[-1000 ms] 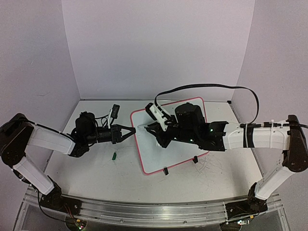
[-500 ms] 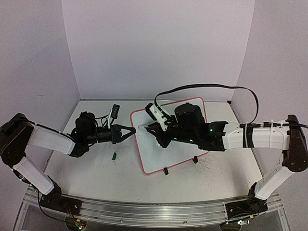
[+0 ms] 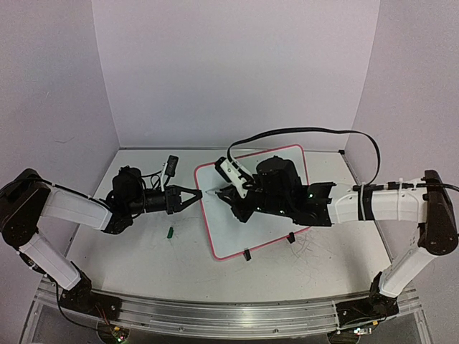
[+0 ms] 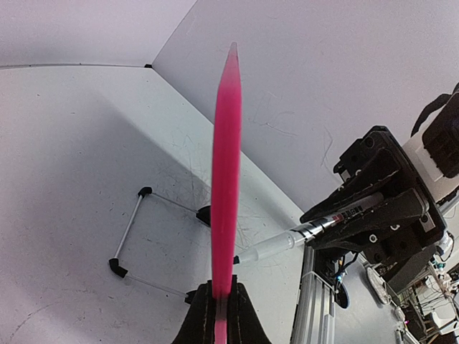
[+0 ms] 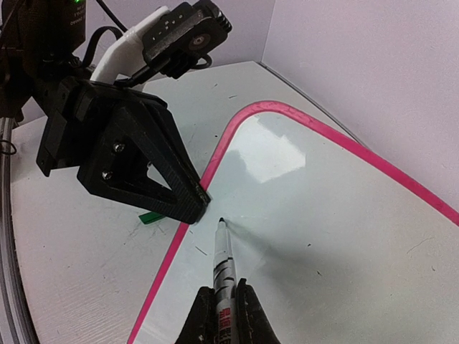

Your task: Write a sentence on the whiteboard

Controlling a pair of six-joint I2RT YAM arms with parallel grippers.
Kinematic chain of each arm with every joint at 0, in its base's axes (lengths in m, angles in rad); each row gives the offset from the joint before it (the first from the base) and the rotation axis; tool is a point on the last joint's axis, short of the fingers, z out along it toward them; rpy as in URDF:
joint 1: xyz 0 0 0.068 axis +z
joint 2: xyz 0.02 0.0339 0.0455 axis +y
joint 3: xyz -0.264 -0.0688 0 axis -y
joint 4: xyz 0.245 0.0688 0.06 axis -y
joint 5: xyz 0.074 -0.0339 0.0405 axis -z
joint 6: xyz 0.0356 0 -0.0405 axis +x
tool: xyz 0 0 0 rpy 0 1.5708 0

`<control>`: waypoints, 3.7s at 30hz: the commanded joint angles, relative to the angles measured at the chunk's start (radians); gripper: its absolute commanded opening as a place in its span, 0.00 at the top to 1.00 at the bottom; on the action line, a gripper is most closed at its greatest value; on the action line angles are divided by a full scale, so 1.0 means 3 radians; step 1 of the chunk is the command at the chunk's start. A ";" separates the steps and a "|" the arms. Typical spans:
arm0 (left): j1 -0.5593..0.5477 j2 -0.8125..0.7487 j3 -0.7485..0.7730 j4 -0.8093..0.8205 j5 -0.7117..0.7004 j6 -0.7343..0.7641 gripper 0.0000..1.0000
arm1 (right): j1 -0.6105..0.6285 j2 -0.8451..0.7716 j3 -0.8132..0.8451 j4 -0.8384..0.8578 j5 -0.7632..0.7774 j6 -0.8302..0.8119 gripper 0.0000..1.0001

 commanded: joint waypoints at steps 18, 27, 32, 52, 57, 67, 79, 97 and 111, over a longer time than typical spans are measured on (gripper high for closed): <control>-0.0002 -0.0090 0.0094 0.0015 0.0001 0.0055 1.00 | 0.0017 0.0038 0.0056 -0.0015 0.0103 0.0118 1.00; -0.0002 -0.0074 0.0111 0.0013 0.0007 0.0052 1.00 | 0.0017 -0.0001 0.0019 -0.0030 0.0073 0.0144 1.00; -0.0001 -0.0061 0.0127 0.0013 0.0019 0.0051 1.00 | 0.0018 -0.0019 -0.0014 -0.0035 0.0043 0.0162 1.00; -0.0002 -0.0034 0.0164 0.0007 0.0036 0.0055 1.00 | 0.0048 -0.0042 -0.0112 -0.0067 0.0008 0.0227 1.00; 0.0001 -0.0044 0.0151 0.0009 0.0031 0.0055 1.00 | 0.0057 -0.0049 -0.0154 -0.0073 0.0006 0.0252 1.00; 0.0000 -0.0053 0.0146 0.0003 0.0026 0.0057 1.00 | 0.0089 -0.0061 -0.0249 -0.0076 0.0008 0.0299 1.00; 0.0001 -0.0059 0.0128 0.0003 0.0020 0.0055 1.00 | 0.0103 -0.0329 -0.0345 0.0192 -0.0156 0.0340 1.00; 0.0001 -0.0084 0.0107 -0.0004 0.0021 0.0060 1.00 | 0.0094 -0.0169 -0.0157 0.0363 0.0180 0.0214 1.00; -0.0003 -0.0117 0.0080 -0.0002 0.0016 0.0065 1.00 | 0.0093 -0.0065 -0.0096 0.0414 0.0171 0.0221 1.00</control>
